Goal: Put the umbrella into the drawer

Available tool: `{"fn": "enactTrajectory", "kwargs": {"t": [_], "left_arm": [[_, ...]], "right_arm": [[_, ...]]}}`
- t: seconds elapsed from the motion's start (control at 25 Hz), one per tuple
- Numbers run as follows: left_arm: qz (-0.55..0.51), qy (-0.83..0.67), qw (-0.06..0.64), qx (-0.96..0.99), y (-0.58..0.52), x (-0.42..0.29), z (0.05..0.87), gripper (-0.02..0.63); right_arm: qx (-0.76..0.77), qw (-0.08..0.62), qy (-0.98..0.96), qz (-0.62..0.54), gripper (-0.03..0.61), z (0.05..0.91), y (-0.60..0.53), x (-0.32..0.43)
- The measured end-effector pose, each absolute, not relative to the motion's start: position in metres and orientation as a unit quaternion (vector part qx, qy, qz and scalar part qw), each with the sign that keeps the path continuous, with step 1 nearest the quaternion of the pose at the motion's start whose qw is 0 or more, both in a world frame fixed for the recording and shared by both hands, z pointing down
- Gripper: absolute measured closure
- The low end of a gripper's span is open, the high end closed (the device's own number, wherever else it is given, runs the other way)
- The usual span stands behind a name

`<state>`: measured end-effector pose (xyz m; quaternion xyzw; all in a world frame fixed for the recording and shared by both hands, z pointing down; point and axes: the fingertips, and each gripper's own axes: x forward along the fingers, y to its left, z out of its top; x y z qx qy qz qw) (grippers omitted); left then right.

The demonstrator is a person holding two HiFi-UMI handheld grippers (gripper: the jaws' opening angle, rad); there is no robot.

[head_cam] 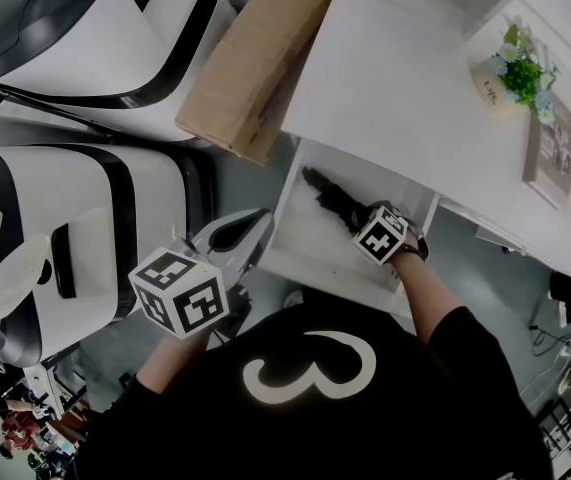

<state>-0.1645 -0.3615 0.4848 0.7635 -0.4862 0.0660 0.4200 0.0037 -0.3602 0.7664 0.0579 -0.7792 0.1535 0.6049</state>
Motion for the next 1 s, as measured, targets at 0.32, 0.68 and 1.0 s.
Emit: {"fn": "enactTrajectory", "kwargs": {"t": [0.32,0.68,1.0], "left_arm": [[0.077,-0.487,0.422,0.761,-0.358,-0.165,0.490,0.607],[0.063,-0.485,0.409,0.770,-0.349,-0.163,0.476,0.606],[0.054,-0.468,0.389,0.792,-0.326,-0.148,0.449,0.607]], "right_arm": [[0.057,0.623,-0.764,0.160,0.304,0.785,-0.358,0.006],[0.094,0.591,-0.768,0.230,0.272,0.755,-0.347,0.014],[0.170,0.448,-0.839,0.259,0.280,0.646,-0.360,0.002]]}}
